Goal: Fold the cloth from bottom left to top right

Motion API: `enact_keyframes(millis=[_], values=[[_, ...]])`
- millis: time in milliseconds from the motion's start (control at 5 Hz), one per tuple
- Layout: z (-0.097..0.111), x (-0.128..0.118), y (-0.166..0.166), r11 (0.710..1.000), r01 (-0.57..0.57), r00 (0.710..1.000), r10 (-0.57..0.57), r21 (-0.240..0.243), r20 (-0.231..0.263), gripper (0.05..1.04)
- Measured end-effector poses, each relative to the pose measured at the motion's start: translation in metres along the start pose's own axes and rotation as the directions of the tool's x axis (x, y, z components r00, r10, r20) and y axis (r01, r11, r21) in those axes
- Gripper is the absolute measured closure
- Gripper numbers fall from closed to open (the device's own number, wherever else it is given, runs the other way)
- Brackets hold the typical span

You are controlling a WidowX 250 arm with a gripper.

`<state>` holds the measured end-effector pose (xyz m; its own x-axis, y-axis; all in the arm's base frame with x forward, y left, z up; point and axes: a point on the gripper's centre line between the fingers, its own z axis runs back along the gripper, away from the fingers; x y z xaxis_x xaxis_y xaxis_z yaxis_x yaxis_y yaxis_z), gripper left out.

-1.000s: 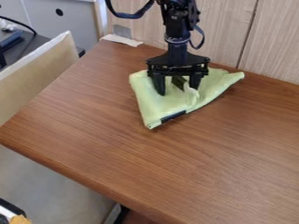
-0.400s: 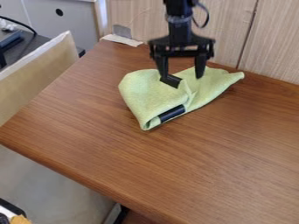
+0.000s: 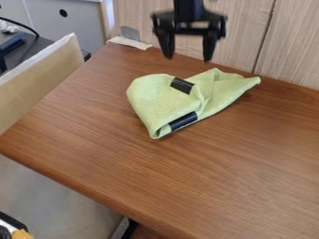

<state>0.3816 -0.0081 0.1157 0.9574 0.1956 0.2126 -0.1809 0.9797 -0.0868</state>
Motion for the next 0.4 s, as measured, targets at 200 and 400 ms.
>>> enact_keyframes(millis=[200, 400], values=[[0.0143, -0.0144, 0.0049, 0.999, 0.015, 0.996, -0.012, 0.036, -0.087, 0.083], [0.015, -0.0144, 0.0044, 0.999, 0.014, 0.996, -0.011, 0.034, -0.089, 0.083]])
